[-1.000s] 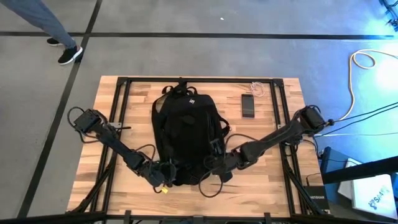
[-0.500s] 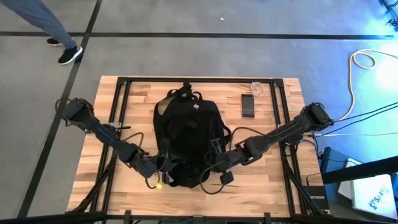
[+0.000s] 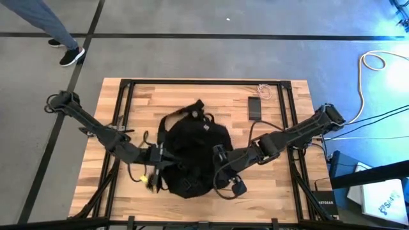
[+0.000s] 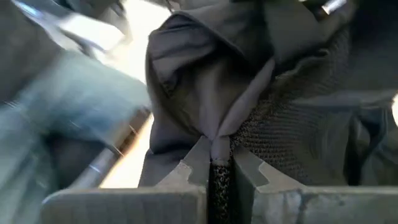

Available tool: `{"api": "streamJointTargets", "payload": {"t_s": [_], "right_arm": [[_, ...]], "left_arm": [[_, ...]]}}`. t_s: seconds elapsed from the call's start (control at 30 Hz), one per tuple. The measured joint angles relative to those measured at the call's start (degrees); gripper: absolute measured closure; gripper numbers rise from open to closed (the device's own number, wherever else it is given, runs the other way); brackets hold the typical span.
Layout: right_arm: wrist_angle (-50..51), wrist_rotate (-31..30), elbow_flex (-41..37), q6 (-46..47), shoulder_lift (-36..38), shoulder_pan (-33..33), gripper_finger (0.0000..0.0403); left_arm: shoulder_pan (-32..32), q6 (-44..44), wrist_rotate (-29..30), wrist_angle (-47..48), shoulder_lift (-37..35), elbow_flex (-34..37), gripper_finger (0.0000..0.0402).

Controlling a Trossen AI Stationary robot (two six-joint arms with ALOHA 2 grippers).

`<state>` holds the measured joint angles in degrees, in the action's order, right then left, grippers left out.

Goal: Unpack backpack
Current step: Open the black backpack

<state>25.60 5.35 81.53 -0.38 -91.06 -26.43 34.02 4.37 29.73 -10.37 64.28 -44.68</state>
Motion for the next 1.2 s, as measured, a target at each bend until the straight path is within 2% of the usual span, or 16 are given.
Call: {"api": "streamJointTargets", "payload": {"t_s": [0.17, 0.4, 0.6, 0.77, 0.97, 1.2], "right_arm": [[0.5, 4.5, 5.1, -1.5, 0.0, -1.1, 0.0399], [1.2, 8.8, 11.3, -3.2, 0.0, -1.2, 0.0399], [3.7, 8.9, 17.8, -5.8, 0.0, -1.2, 0.0399], [6.4, 7.6, 23.6, -5.5, 0.0, -1.2, 0.0398], [6.7, 7.2, 28.1, -4.4, 0.0, -1.3, 0.0398], [6.1, 7.9, 29.2, -1.2, 0.0, -1.5, 0.0398]], "left_arm": [[0.0, -0.4, -7.7, 6.6, -0.9, -7.0, 0.0394], [0.1, -7.4, -12.2, 12.5, 0.7, -17.8, 0.0395], [0.1, -14.6, -12.0, 12.5, 0.8, -24.2, 0.0395], [0.1, -19.1, -6.6, 11.6, 1.6, -28.9, 0.0395], [0.2, -20.0, -6.9, 10.8, 3.3, -33.2, 0.0395], [2.1, -17.6, -7.9, 9.1, 5.8, -35.8, 0.0389]]}}
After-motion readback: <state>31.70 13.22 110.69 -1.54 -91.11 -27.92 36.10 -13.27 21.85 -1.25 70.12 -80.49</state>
